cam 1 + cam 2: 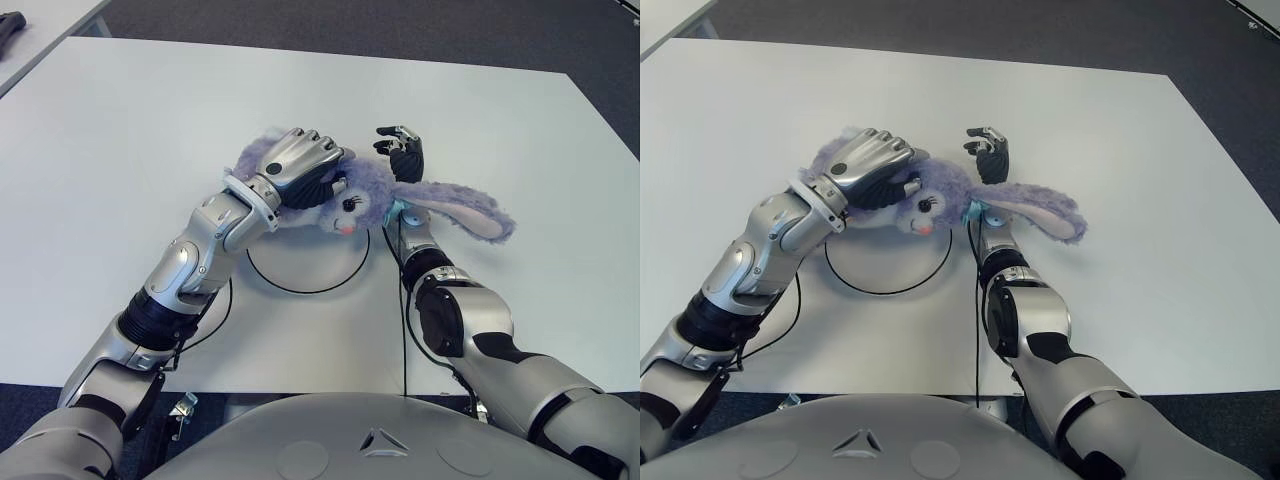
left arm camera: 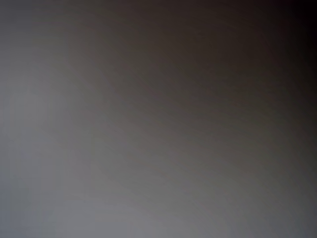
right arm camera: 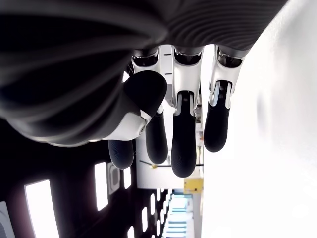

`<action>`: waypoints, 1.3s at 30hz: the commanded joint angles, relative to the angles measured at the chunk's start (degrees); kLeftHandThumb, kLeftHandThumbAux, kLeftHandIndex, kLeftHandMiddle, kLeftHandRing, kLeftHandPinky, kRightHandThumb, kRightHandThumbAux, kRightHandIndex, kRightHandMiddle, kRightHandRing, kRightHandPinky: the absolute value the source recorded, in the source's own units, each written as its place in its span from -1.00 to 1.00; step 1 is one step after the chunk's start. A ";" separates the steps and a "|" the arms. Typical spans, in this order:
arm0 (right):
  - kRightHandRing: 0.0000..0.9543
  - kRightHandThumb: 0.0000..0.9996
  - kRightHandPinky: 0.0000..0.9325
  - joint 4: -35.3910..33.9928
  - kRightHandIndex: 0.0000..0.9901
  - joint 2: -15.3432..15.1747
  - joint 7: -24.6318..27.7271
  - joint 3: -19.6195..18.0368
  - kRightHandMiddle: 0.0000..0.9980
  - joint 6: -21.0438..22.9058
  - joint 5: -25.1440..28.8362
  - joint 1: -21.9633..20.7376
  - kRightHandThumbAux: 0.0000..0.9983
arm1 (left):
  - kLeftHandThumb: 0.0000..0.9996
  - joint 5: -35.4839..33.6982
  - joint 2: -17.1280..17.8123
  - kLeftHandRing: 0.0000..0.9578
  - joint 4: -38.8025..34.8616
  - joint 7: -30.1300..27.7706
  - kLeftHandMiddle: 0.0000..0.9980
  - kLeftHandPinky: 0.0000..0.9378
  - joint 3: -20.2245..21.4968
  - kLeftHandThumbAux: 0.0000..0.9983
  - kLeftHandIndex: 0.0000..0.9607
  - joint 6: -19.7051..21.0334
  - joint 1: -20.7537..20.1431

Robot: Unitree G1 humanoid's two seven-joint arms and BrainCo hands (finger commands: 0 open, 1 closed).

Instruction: Put the doll into the plate.

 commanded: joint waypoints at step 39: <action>-0.09 1.00 -0.07 6.93 -0.12 2.04 0.01 -0.51 -0.27 3.93 0.32 12.94 0.38 | 0.49 -3.02 -13.11 0.73 0.34 4.19 0.64 0.76 0.92 0.39 -0.08 8.19 17.46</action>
